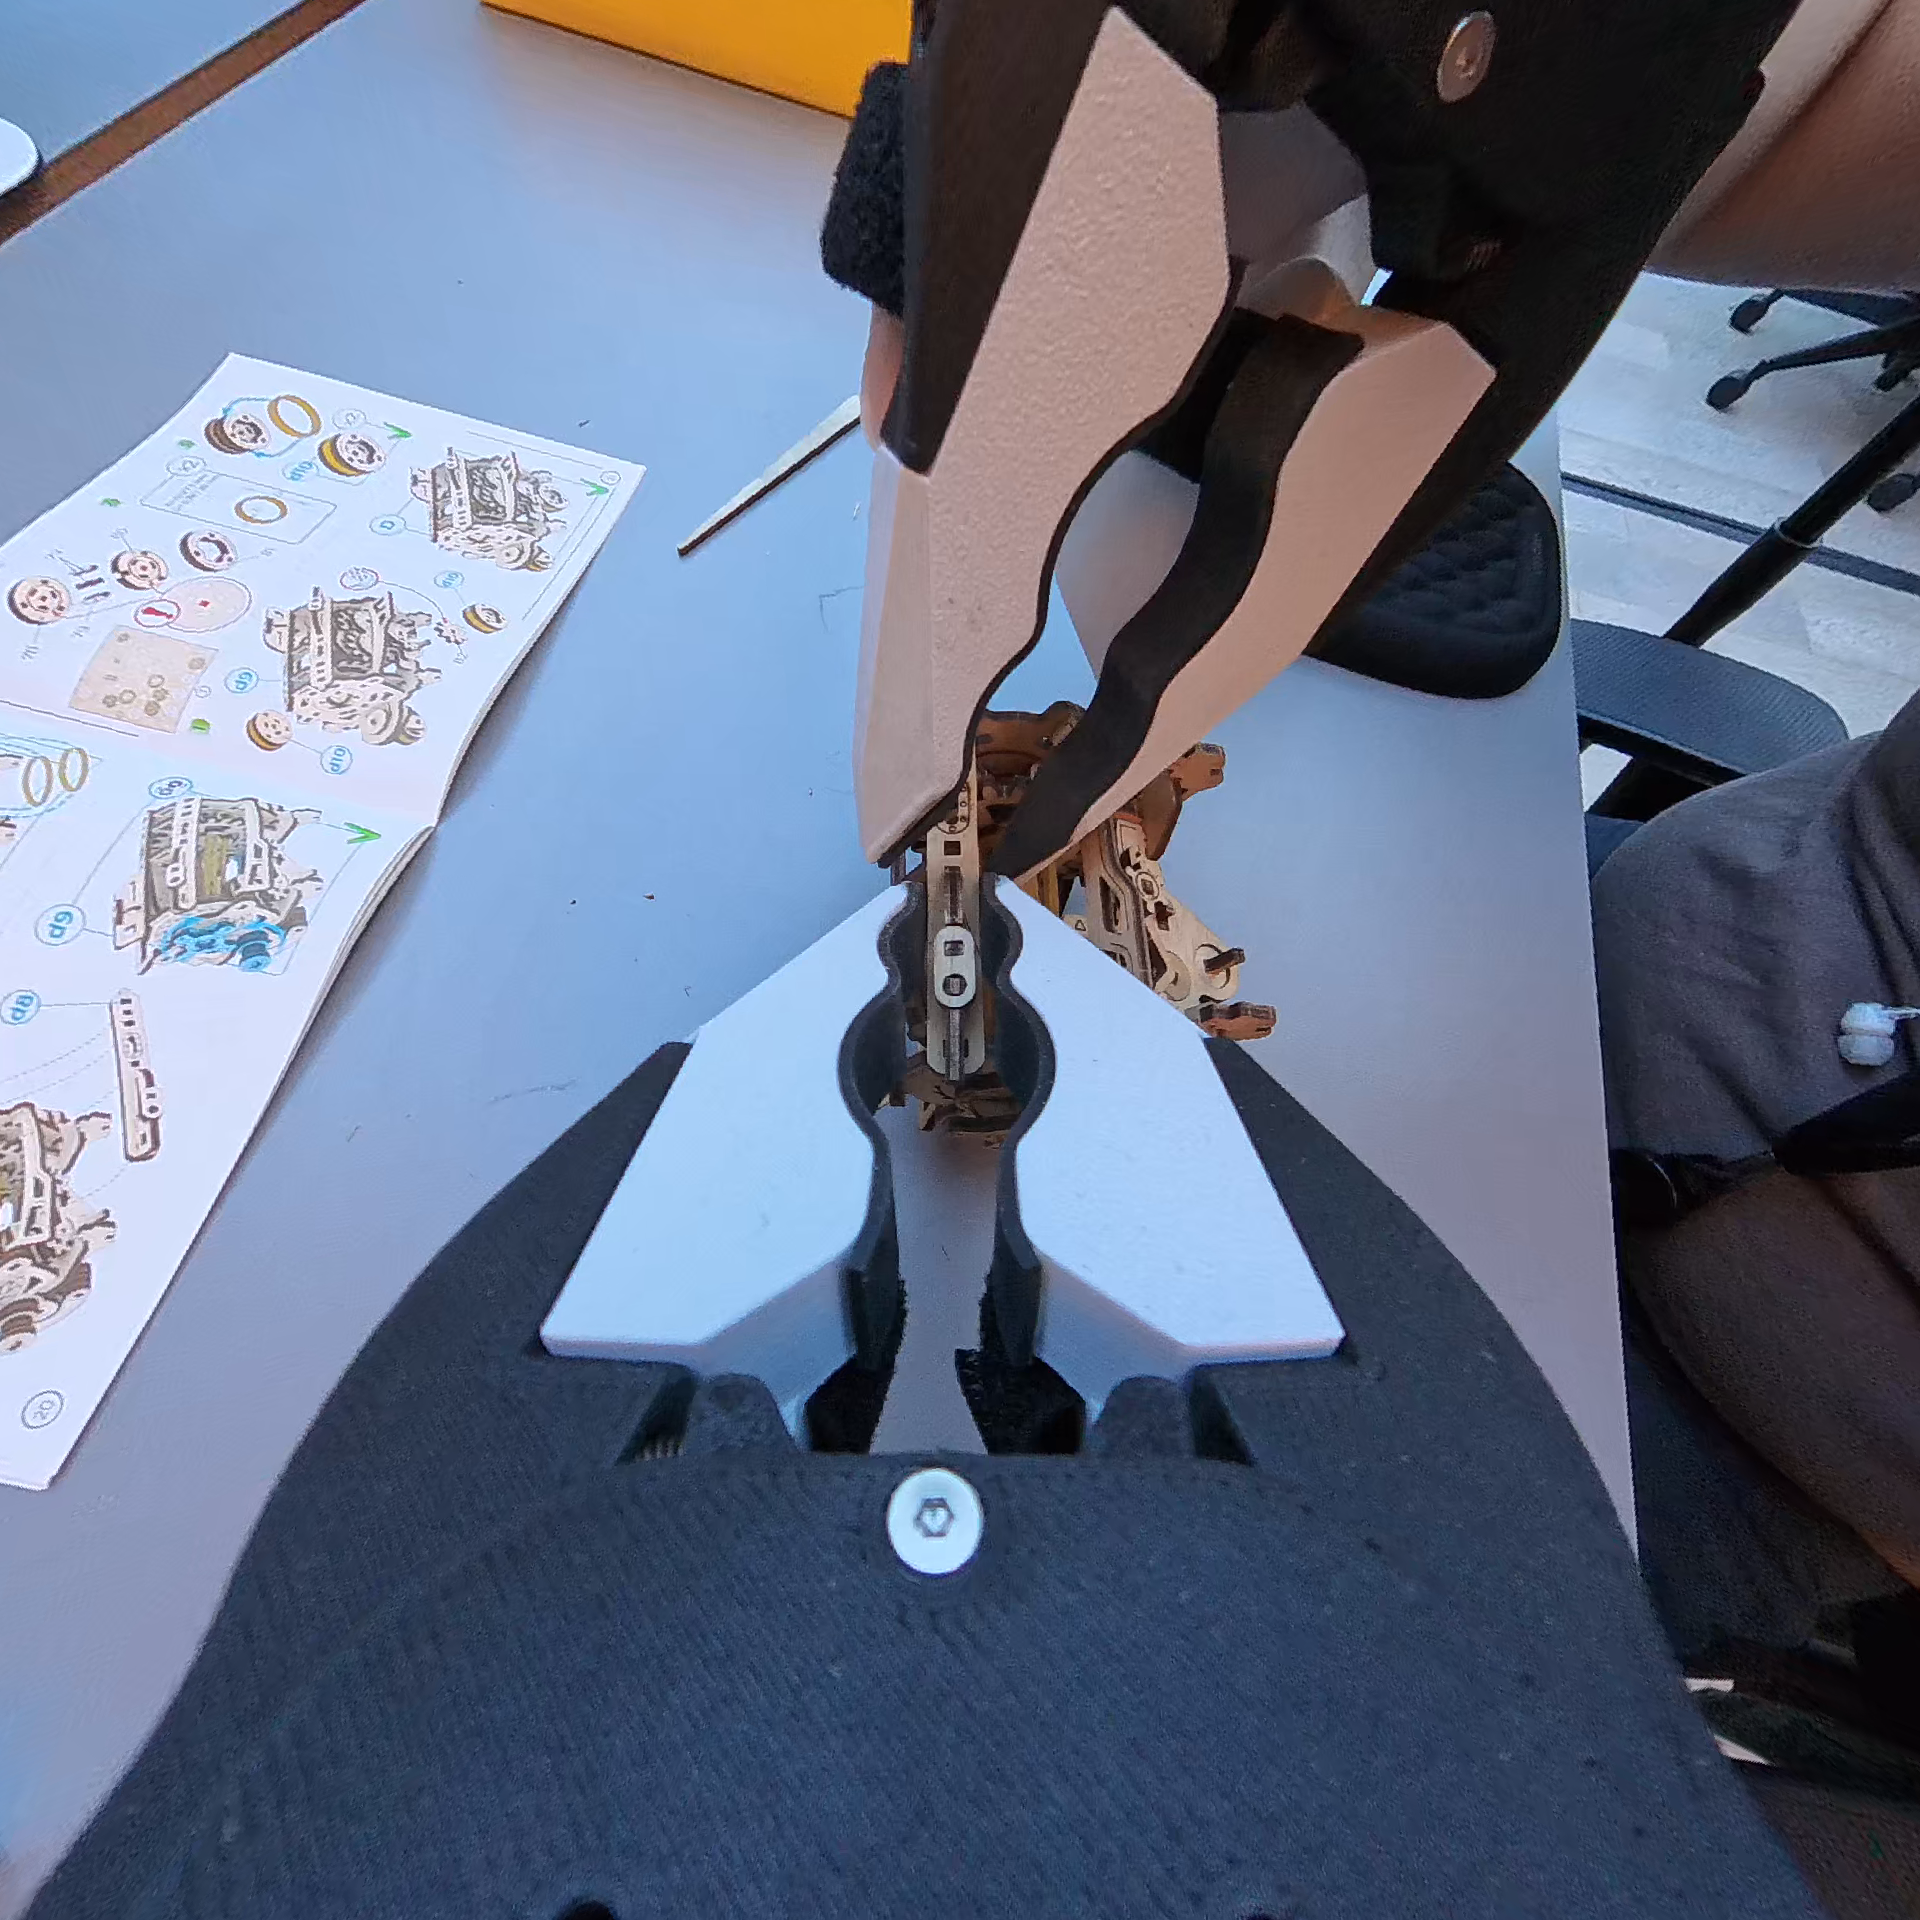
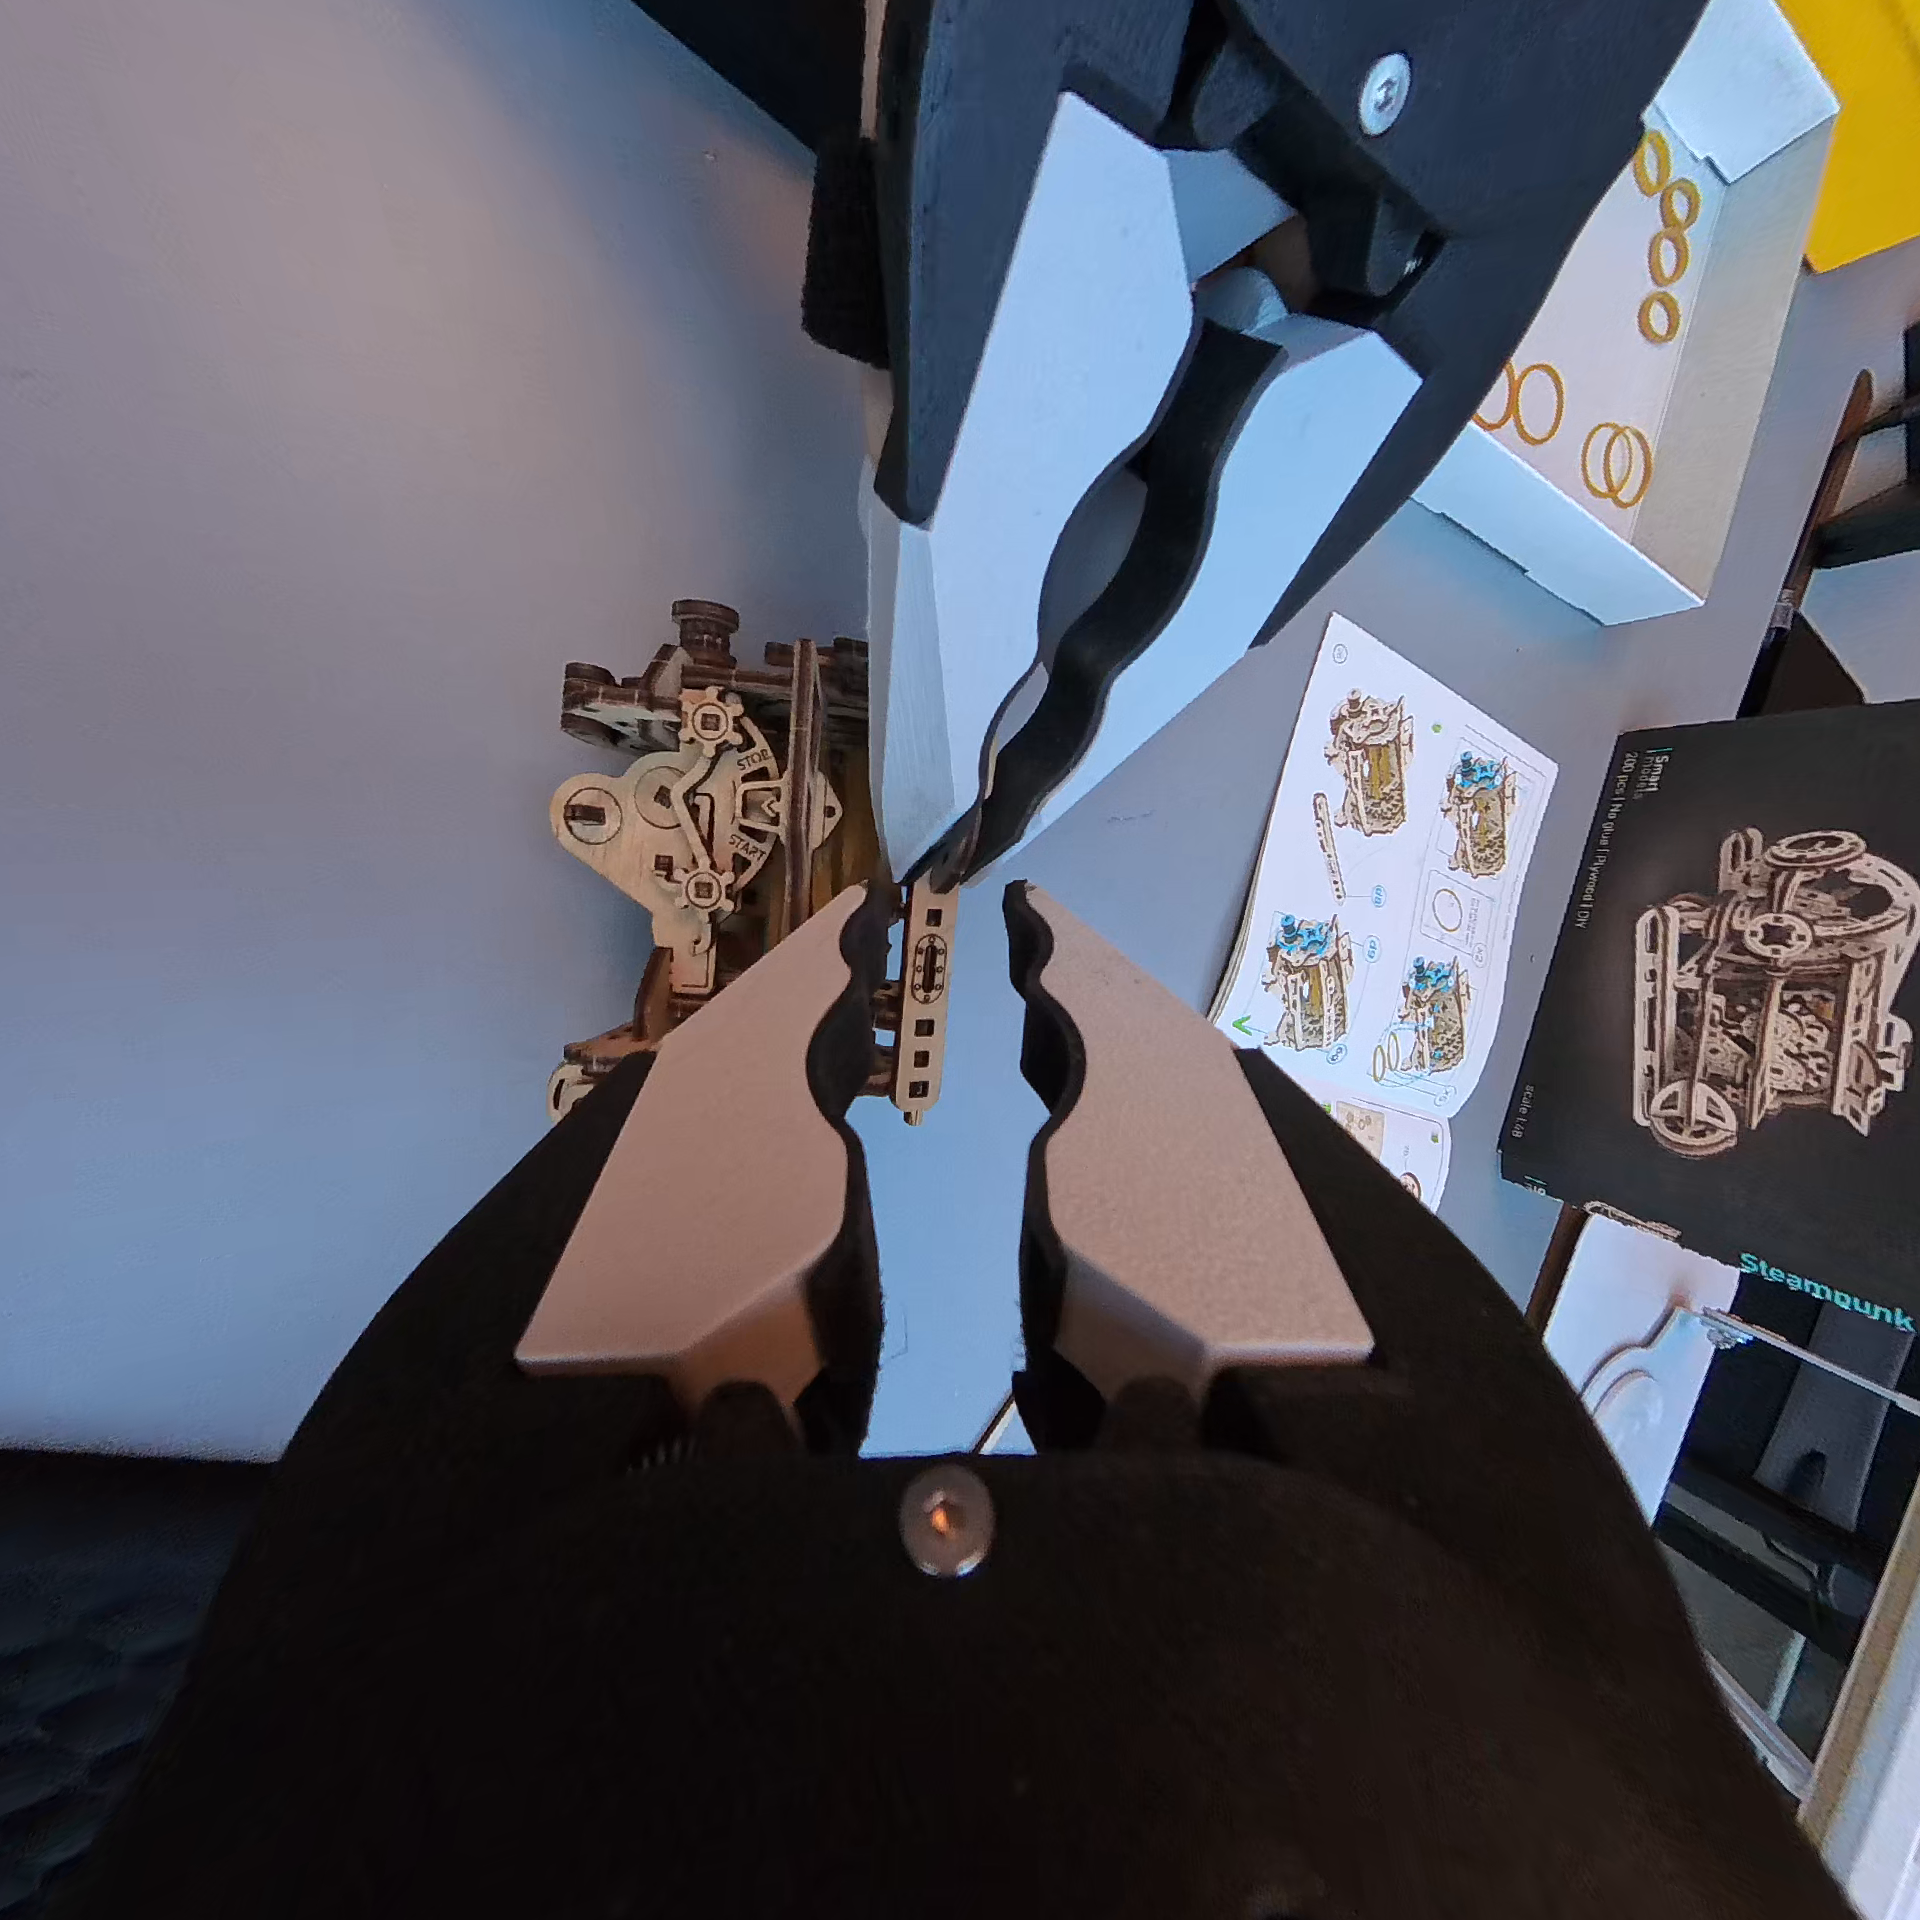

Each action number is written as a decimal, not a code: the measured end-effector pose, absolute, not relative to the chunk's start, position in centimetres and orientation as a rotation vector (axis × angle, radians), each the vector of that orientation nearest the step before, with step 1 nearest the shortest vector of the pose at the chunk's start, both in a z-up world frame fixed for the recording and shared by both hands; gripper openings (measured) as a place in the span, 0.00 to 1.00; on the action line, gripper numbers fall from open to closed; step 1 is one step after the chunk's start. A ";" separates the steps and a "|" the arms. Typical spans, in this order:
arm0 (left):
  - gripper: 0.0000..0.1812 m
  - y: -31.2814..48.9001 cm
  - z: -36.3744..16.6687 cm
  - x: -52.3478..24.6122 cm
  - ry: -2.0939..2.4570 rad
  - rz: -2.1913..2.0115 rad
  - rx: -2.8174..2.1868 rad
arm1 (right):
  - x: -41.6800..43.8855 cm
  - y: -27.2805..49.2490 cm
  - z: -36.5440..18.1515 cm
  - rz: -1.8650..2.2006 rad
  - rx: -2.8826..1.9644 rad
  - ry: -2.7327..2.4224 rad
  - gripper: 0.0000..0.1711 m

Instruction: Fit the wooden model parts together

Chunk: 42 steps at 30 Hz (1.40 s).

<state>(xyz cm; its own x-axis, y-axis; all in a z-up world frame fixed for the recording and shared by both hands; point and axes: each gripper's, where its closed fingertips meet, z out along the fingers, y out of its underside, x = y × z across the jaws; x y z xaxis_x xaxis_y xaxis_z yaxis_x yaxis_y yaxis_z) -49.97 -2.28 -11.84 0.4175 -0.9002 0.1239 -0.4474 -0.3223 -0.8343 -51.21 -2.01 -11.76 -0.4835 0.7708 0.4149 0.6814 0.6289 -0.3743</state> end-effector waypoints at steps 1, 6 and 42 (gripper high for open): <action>0.04 -2.3 -11.8 -50.0 1.141 -0.781 -1.932 | -51.2 -2.0 -11.8 0.206 -1.137 -2.299 0.13; 0.04 -2.3 -11.9 -50.0 1.134 -0.785 -1.934 | -51.3 -2.0 -11.9 0.172 -1.137 -2.311 0.12; 0.04 -1.3 -11.6 -52.5 0.847 -0.980 -1.956 | -50.8 -4.6 -11.3 0.780 -1.288 -2.099 0.14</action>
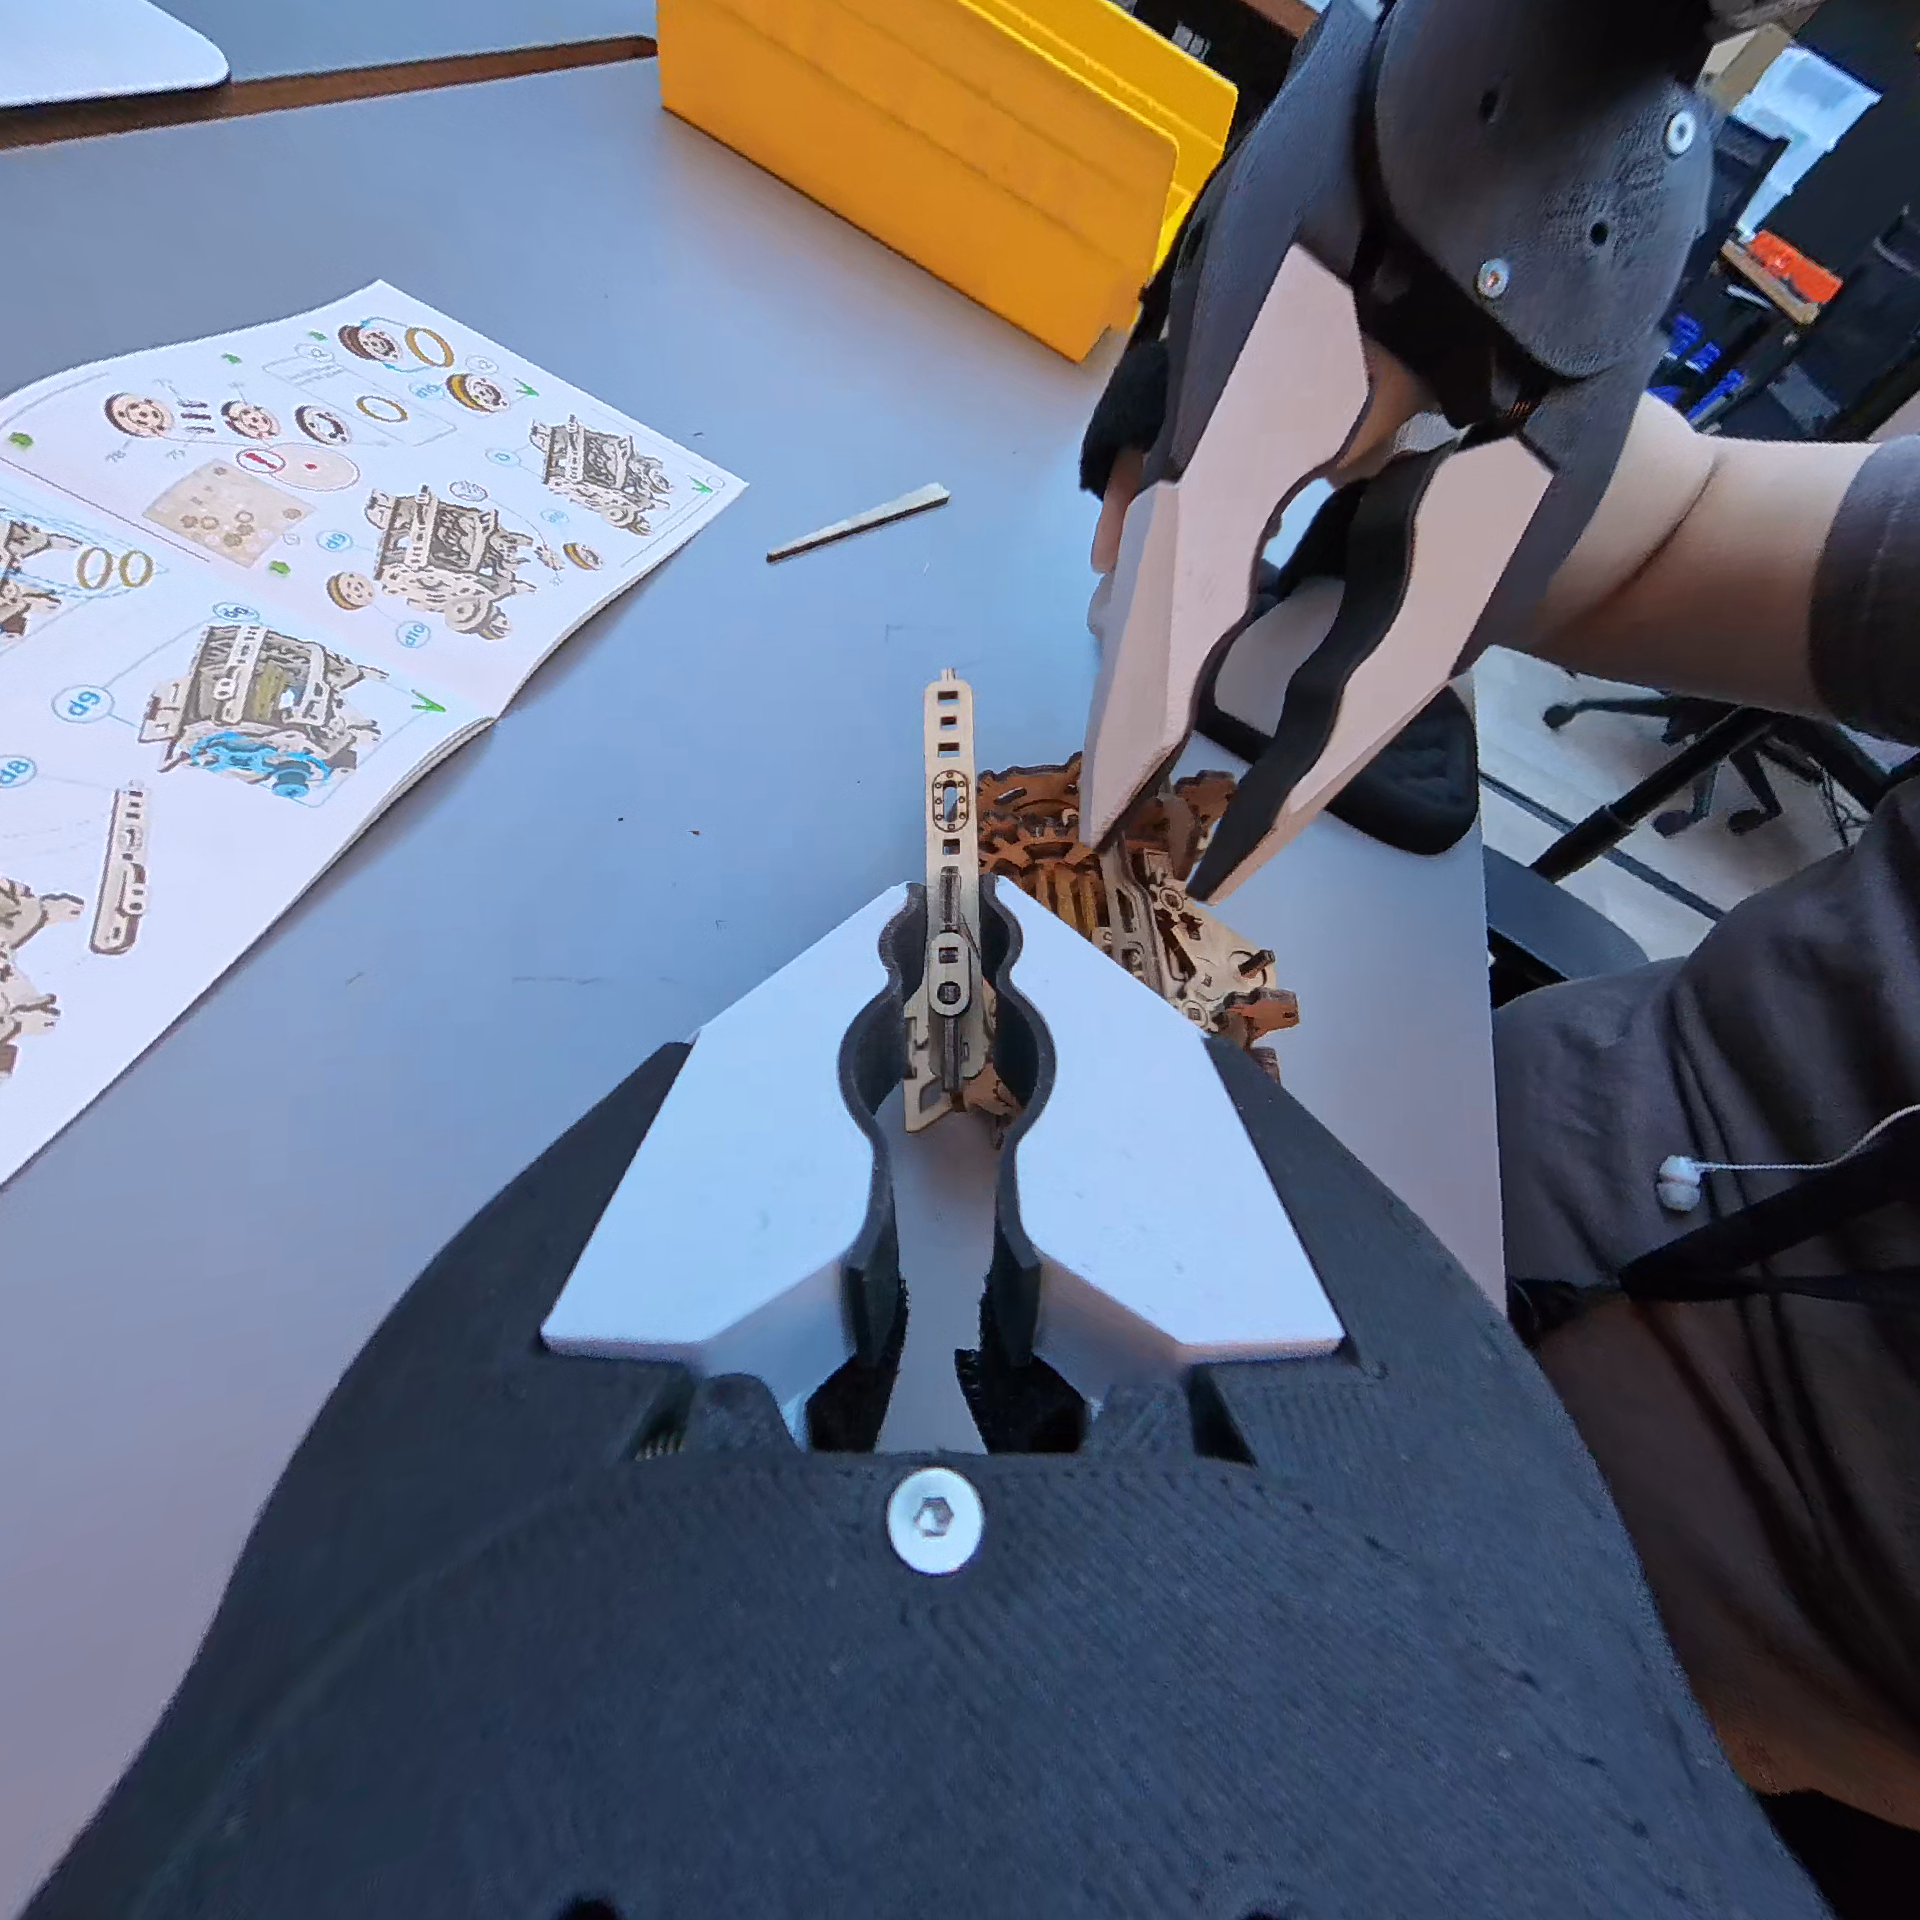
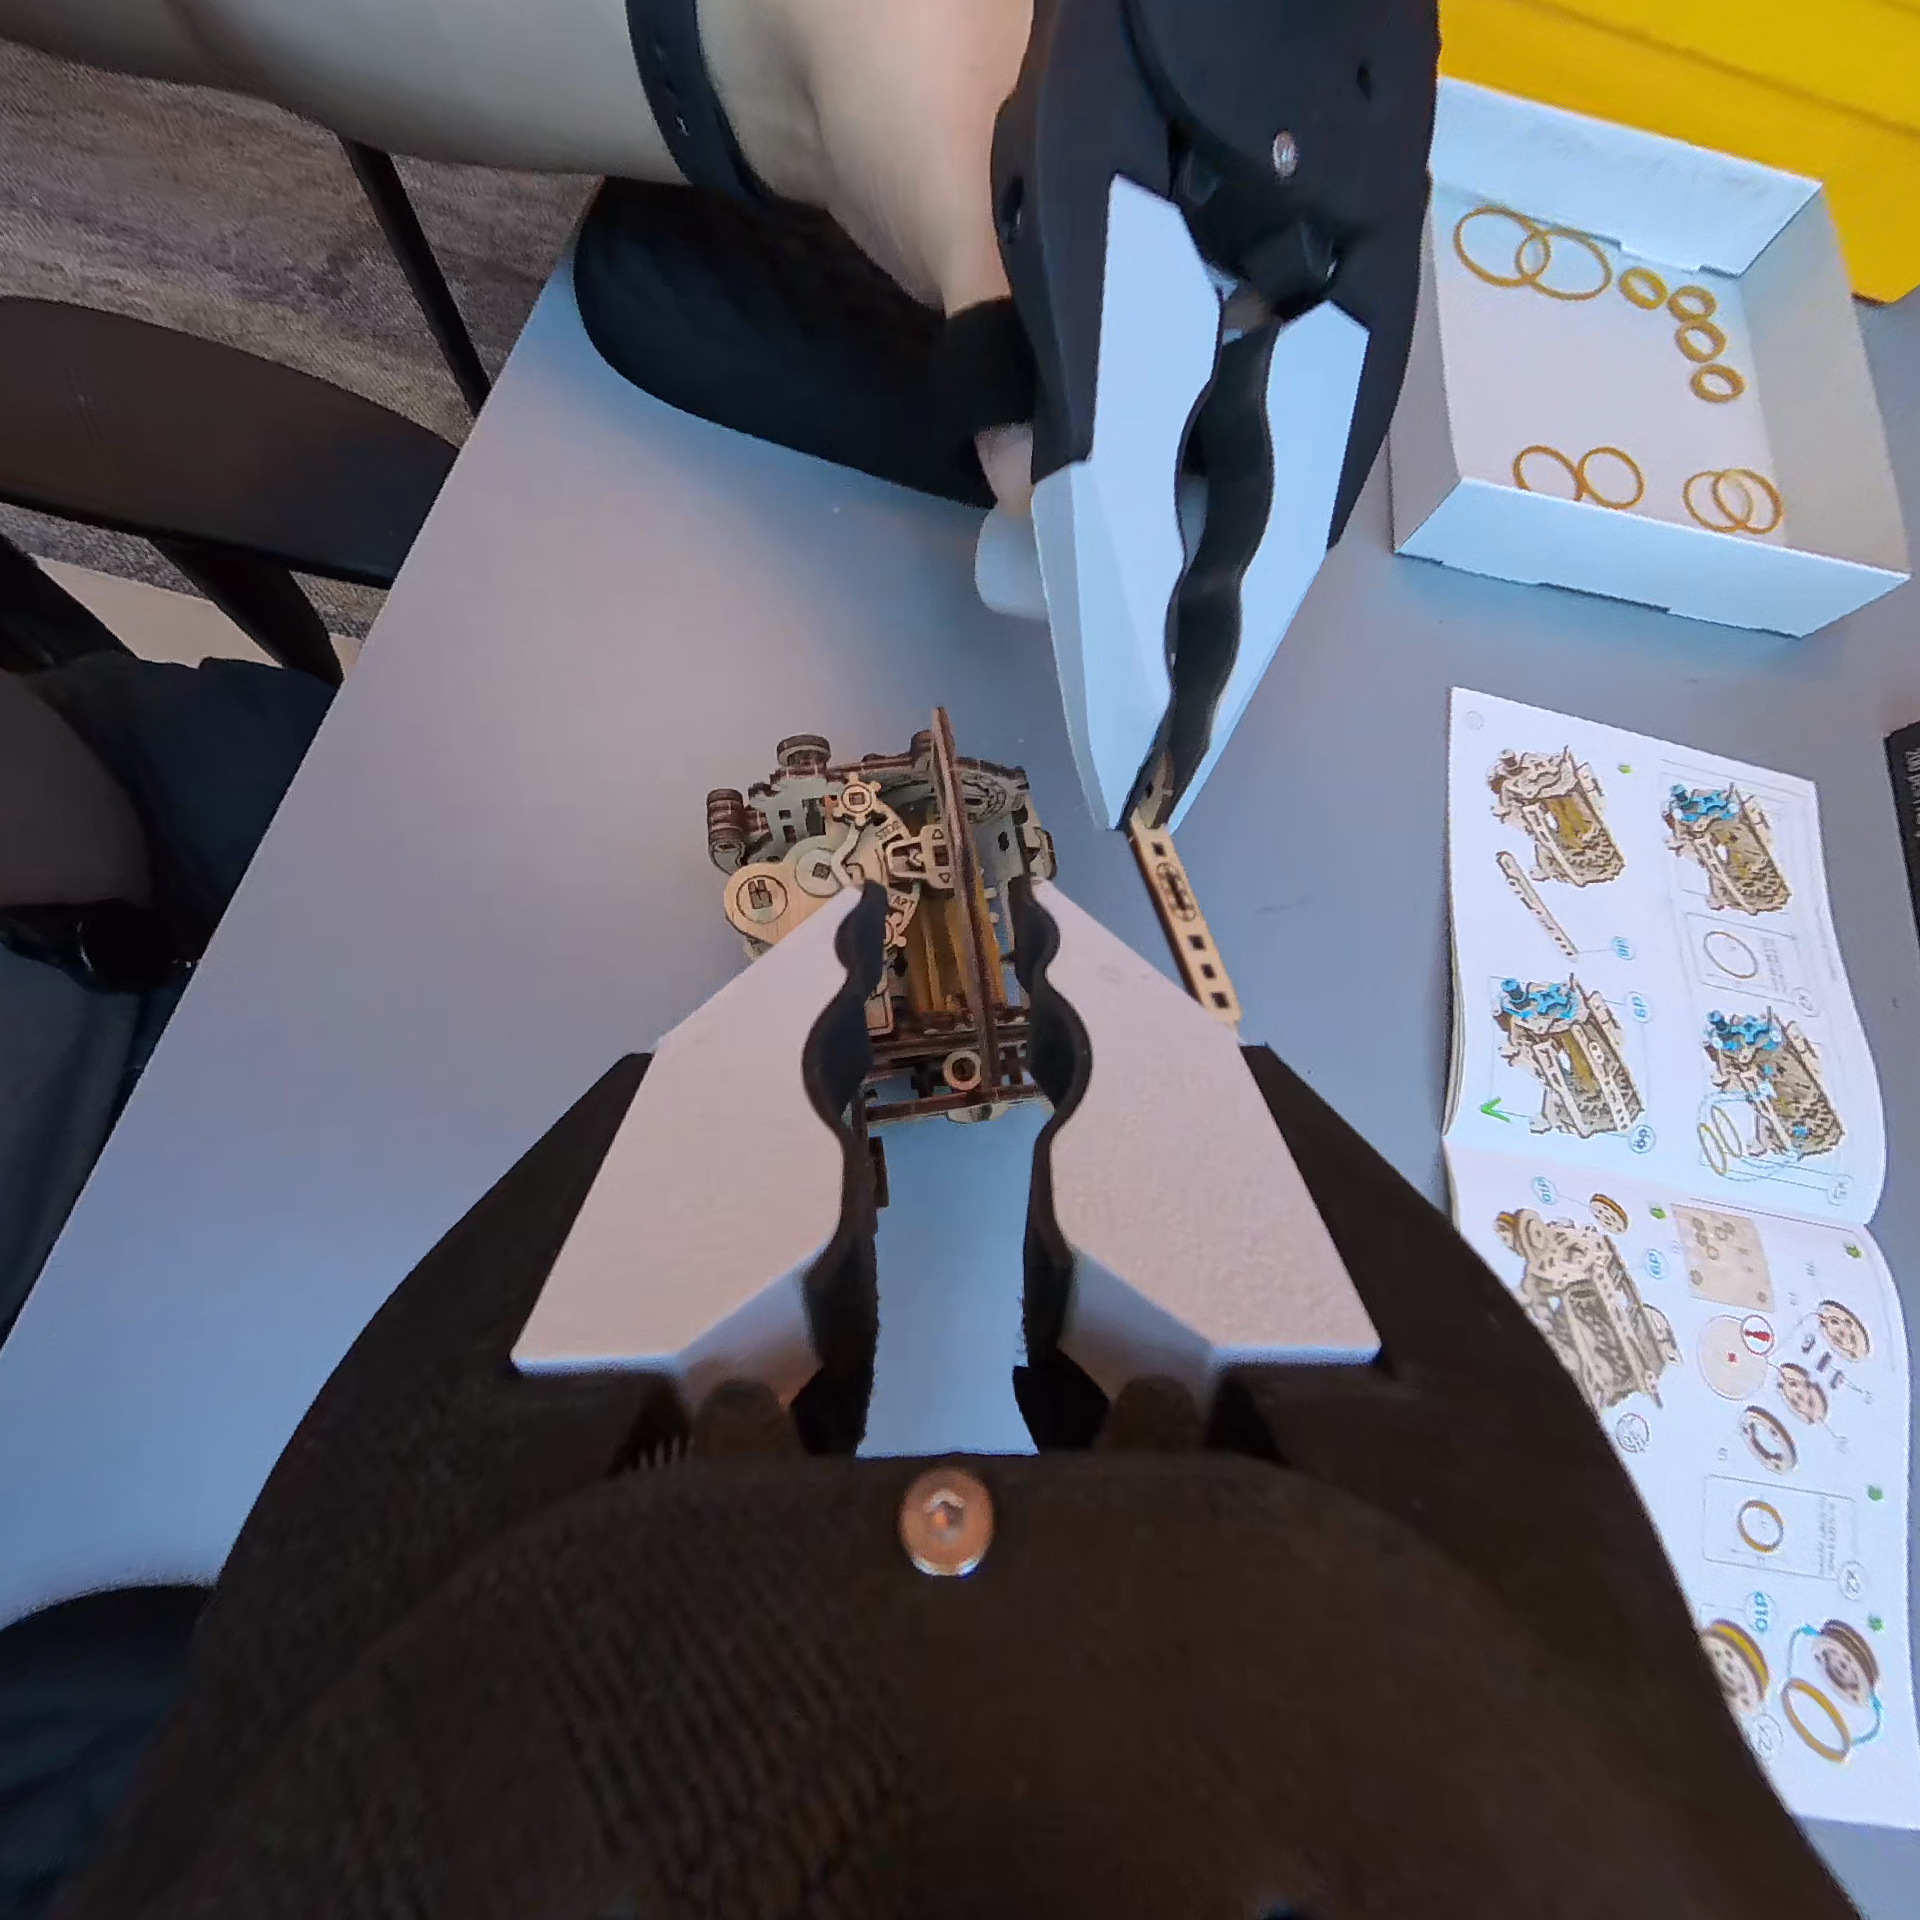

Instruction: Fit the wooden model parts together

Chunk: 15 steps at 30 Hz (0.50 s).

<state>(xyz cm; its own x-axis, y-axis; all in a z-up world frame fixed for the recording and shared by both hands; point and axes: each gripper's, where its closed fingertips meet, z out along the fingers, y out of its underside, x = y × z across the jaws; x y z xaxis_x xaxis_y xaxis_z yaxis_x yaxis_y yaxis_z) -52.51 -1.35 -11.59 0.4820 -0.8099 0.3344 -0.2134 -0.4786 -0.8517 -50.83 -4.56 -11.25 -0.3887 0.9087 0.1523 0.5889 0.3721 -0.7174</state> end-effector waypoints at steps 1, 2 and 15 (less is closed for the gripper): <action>0.04 -1.5 -11.5 -52.6 0.838 -0.981 -1.950 | -50.8 -4.6 -11.5 0.765 -1.293 -2.110 0.14; 0.04 -1.6 -11.4 -52.7 0.829 -0.978 -1.942 | -50.7 -4.7 -11.7 0.753 -1.292 -2.115 0.14; 0.04 -5.2 -10.0 -52.2 0.725 -1.007 -1.882 | -47.7 -9.1 -11.6 0.331 -0.832 -2.026 0.07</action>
<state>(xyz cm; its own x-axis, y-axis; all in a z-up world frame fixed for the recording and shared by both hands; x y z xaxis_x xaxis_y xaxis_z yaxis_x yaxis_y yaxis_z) -52.23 -5.21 -10.00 0.5061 -0.7843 0.3589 -0.0917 -0.4627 -0.8817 -47.67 -9.08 -11.63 -0.3748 0.6692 0.6417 0.4302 0.7386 -0.5190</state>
